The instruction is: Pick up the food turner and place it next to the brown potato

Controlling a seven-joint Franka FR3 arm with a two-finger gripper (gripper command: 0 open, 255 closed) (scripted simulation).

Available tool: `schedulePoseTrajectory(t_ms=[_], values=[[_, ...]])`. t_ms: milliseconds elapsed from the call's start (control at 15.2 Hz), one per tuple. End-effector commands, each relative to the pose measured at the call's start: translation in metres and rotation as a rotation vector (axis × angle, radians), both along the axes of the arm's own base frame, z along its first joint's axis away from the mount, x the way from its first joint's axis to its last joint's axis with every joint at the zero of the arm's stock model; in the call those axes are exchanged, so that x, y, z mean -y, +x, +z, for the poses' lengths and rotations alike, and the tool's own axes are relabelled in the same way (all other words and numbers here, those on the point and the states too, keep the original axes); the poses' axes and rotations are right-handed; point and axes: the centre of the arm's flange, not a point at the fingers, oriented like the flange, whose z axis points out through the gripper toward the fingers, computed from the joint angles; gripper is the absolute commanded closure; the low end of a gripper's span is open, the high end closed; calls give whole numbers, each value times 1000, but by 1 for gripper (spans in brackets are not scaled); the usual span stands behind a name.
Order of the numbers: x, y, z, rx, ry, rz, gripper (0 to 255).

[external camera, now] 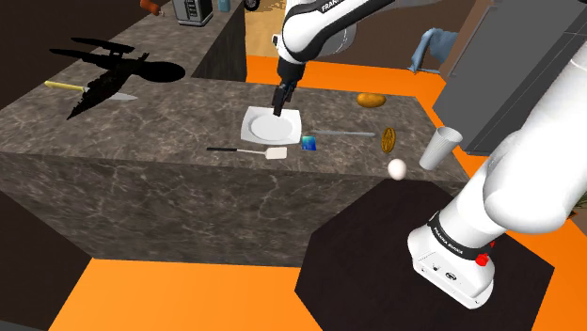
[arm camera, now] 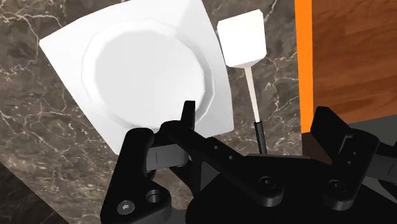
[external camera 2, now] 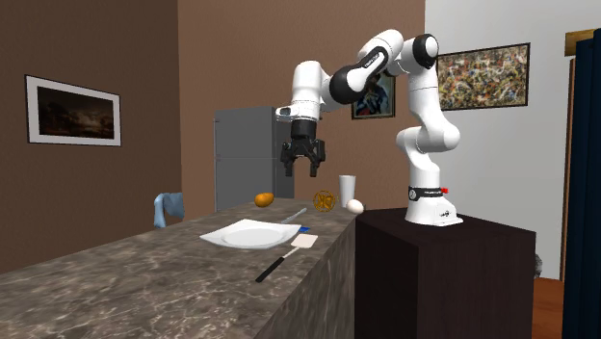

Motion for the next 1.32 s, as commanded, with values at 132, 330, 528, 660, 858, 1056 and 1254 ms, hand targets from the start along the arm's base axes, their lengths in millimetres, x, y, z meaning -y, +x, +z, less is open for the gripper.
schedulePoseTrajectory(t_ms=[132,330,528,660,858,1056,1254], values=[[-30,27,-36,1,4,81,0],[-52,45,-63,1,7,140,0],[-75,62,-91,1,10,200,0],[-91,73,-109,2,12,240,0],[-116,87,-136,2,15,299,0],[-120,89,-148,2,15,305,0],[-122,90,-164,2,15,305,0]])
